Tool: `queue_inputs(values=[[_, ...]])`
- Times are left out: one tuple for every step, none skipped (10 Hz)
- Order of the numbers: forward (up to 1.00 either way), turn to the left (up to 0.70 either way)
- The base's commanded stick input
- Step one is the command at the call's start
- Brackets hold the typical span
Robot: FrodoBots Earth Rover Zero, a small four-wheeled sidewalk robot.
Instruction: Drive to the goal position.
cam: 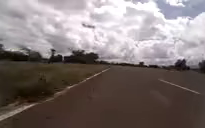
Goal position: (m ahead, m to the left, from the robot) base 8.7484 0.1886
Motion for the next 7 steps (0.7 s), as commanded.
queue_inputs(values=[[1.00, -0.13], [1.00, -0.06], [1.00, 0.00], [1.00, 0.00], [1.00, 0.00], [1.00, 0.00], [1.00, 0.00]])
